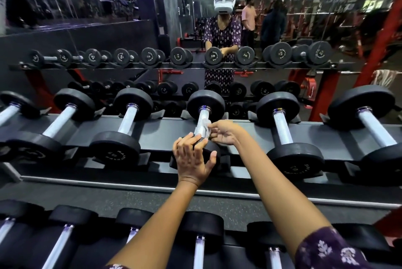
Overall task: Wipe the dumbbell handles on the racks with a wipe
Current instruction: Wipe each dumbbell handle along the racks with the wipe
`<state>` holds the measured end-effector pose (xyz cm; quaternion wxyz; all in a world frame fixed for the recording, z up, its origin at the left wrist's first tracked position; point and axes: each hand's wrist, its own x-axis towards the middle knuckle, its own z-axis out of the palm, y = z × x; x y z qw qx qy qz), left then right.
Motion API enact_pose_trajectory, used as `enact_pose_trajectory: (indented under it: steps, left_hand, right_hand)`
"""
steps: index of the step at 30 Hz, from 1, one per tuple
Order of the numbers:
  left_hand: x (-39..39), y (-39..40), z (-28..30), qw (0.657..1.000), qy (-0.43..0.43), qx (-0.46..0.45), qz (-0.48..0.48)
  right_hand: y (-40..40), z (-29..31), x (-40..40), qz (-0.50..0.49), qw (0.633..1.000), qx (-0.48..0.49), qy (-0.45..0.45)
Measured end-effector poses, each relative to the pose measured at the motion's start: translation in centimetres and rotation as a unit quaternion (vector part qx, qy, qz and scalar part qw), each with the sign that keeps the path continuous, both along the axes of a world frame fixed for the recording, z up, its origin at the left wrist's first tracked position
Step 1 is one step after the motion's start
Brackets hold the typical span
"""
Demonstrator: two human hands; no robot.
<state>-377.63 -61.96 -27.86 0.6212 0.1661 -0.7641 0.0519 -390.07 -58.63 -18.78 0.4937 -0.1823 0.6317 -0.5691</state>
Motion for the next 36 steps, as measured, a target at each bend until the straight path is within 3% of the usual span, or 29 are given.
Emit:
enact_pose_trajectory:
  steps: [5,10,15,21,25,32,36]
  left_hand:
    - [0.2,0.1,0.0,1.0,0.0,0.005,0.0]
    - [0.2,0.2,0.2,1.0,-0.008,0.008,0.001]
    - [0.2,0.2,0.0,1.0,-0.008,0.009,-0.001]
    - [0.3,0.3,0.1,1.0,-0.012,0.017,-0.002]
    - [0.3,0.1,0.2,1.0,-0.018,0.016,0.002]
    - [0.8,0.3,0.2,1.0,-0.03,0.009,-0.002]
    - [0.8,0.4,0.2,0.999,-0.03,0.013,-0.006]
  right_hand:
    - [1.1,-0.2,0.5,0.087,0.987,0.072,0.112]
    - [0.6,0.3,1.0,0.005,0.987,0.056,0.151]
    - [1.9,0.7,1.8,0.072,0.957,0.109,0.257]
    - [-0.3,-0.2,1.9,-0.094,0.926,0.081,0.356]
    - [-1.2,0.1,1.6,-0.15,0.896,0.062,0.413]
    - [-0.8,0.1,1.3,-0.103,0.83,0.01,0.547]
    - [-1.3,0.8,-0.2,-0.066,0.811,-0.026,0.58]
